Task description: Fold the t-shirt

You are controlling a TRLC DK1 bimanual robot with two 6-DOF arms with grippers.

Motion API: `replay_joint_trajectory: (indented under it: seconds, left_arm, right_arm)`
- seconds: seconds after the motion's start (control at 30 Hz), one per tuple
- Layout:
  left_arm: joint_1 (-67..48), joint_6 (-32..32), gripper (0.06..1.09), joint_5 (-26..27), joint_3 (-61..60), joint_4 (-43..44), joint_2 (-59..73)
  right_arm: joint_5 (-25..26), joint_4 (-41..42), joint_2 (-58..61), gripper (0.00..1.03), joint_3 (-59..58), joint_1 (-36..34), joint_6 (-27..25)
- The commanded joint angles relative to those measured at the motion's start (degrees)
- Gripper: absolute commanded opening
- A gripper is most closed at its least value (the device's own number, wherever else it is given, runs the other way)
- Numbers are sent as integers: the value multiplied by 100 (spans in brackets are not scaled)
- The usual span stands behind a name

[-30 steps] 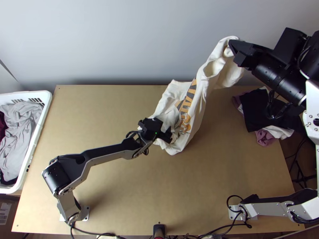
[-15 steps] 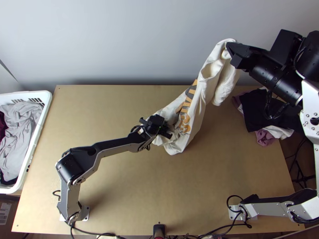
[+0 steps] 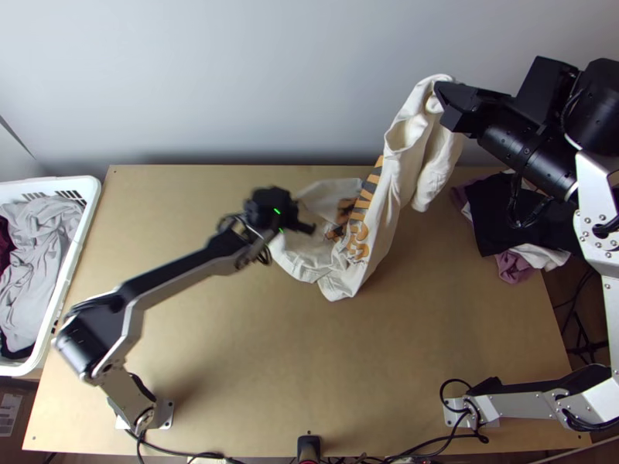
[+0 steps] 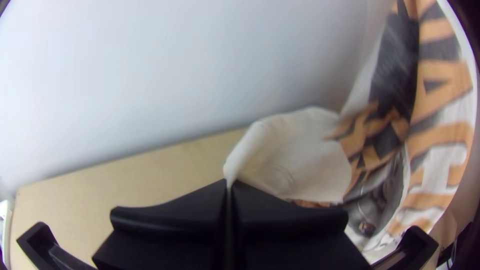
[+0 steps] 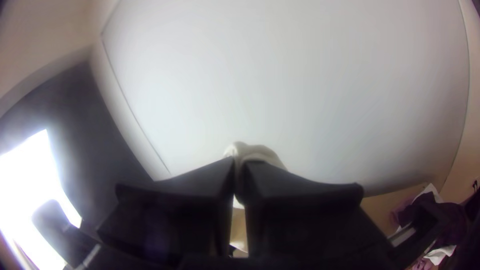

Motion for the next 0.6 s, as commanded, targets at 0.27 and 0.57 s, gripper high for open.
replay_joint_trajectory:
  seconds: [0.27, 0.57]
  left_arm:
    - [2179, 50, 9, 355, 3876, -484, -197]
    - [1731, -530, 9, -58, 4992, -537, -435]
  right_arm:
    - [-22, 38, -29, 3, 261, 9, -4]
    - [-22, 73, -266, 3, 586, -35, -4]
